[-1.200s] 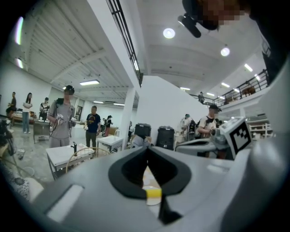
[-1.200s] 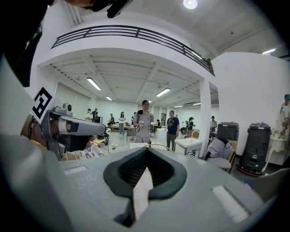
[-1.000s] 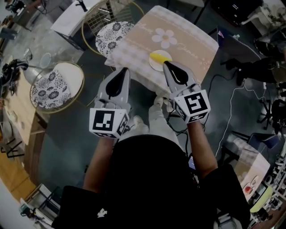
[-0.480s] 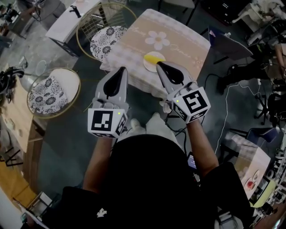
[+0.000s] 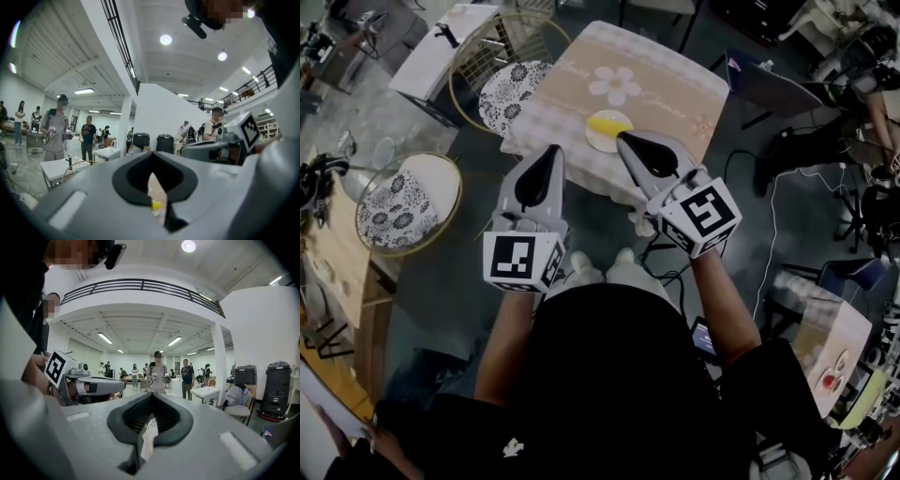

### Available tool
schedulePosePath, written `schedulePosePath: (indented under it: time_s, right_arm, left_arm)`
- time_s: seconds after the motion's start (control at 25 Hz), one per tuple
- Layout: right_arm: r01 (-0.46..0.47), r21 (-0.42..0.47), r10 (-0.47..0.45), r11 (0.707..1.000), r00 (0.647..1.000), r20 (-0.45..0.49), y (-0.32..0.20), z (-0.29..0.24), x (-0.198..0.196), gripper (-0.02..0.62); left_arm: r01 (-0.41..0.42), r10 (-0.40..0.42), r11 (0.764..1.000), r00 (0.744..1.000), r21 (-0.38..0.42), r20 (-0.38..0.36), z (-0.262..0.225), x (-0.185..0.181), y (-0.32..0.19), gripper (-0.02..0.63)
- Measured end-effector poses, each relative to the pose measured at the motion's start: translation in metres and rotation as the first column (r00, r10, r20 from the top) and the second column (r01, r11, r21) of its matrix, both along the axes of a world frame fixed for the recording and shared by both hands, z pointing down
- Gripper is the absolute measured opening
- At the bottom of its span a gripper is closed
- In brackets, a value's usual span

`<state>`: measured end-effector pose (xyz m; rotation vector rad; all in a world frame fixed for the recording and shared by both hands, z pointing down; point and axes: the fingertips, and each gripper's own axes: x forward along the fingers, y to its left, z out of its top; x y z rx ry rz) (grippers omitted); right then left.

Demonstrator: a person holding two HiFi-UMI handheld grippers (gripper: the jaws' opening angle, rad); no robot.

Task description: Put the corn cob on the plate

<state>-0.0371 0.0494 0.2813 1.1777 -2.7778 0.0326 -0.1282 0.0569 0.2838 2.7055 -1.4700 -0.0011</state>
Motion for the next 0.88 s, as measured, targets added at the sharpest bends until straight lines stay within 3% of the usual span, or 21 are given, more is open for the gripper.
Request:
schedulePosePath:
  time_s: [0.88]
  right_arm:
    - [0.012, -0.006, -0.012, 1.000, 1.000, 0.019, 0.011, -0.003, 0.040, 0.002]
  left_arm:
    - [-0.009, 0.010, 1.000, 1.000, -0.009, 0.008, -0.002, 0.045, 0.011, 0.009]
